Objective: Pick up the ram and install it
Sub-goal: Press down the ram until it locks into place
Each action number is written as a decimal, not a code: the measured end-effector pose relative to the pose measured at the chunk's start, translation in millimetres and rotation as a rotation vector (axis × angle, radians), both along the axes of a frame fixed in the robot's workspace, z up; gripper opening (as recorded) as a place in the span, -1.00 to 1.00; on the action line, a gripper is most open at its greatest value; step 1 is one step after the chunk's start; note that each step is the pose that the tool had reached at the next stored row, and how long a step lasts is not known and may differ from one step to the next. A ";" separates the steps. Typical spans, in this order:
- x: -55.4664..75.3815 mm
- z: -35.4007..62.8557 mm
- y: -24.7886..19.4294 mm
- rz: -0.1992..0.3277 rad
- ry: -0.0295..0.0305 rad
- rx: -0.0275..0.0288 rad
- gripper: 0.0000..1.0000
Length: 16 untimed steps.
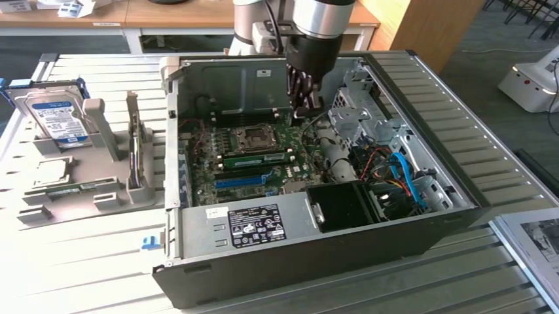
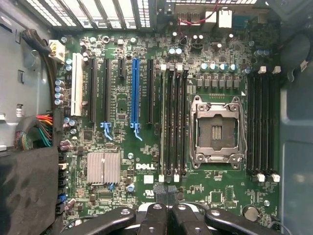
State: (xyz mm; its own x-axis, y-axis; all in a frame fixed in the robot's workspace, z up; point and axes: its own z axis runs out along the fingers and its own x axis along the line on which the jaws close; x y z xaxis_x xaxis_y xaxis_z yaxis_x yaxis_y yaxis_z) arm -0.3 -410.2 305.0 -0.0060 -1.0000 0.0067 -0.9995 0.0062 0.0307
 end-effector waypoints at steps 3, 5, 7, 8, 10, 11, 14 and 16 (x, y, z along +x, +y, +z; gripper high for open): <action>0.0 -3.0 0.0 0.000 0.0000 0.0000 -0.80; 0.0 -5.1 0.0 0.000 0.0001 -0.0001 -0.80; 0.0 -7.2 0.0 0.000 0.0000 0.0000 -0.80; 0.0 -8.2 0.0 0.000 0.0001 -0.0001 -0.80; 0.0 -10.4 0.0 0.000 0.0001 -0.0001 -0.80; 0.0 -11.5 0.0 0.000 0.0000 0.0000 -0.80; 0.0 -14.8 0.0 0.000 0.0001 -0.0001 -0.80; 0.0 -16.9 0.0 0.000 0.0000 -0.0001 -0.80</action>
